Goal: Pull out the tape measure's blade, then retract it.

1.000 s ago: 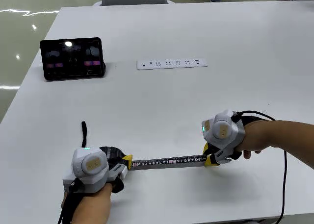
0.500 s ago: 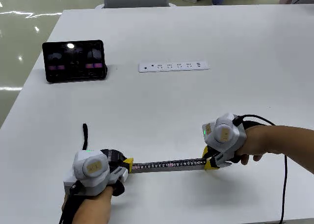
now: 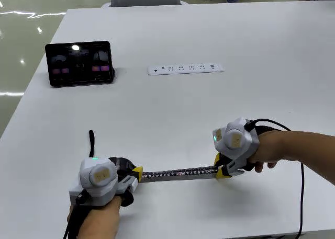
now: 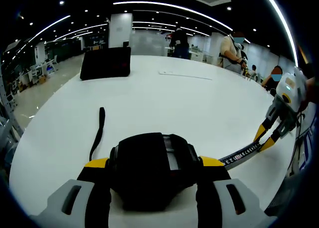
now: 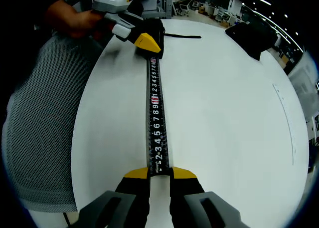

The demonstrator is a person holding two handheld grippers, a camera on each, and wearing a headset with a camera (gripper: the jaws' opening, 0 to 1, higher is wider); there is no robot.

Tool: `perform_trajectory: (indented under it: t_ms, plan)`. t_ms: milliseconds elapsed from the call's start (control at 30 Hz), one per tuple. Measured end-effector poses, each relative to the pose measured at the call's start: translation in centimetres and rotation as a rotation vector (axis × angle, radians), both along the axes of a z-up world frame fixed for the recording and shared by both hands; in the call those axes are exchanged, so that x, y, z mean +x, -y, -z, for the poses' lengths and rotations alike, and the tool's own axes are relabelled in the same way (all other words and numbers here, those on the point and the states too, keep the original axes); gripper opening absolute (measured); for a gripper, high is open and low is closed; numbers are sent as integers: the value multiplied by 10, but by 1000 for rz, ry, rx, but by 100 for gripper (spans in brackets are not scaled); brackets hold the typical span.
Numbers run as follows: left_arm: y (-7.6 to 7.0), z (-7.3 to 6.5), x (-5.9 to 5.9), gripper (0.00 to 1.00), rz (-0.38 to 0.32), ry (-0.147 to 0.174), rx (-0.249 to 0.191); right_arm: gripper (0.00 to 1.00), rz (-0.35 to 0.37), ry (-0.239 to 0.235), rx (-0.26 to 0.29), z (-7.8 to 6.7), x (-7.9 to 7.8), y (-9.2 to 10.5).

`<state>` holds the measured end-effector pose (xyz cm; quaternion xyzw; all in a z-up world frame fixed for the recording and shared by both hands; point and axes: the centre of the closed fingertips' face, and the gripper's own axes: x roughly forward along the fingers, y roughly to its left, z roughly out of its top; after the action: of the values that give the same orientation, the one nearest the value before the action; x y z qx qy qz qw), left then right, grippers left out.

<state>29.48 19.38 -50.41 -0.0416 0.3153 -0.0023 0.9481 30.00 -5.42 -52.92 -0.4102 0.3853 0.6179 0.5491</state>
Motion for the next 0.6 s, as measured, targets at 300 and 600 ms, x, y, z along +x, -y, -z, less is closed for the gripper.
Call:
perform_trajectory:
  t_ms: [300, 600]
  plan:
    - [-1, 0, 0, 65, 0, 0, 2, 11, 25, -3, 27, 0, 1, -9]
    - [-1, 0, 0, 65, 2, -3, 3, 11, 0, 3, 0, -1, -1, -13]
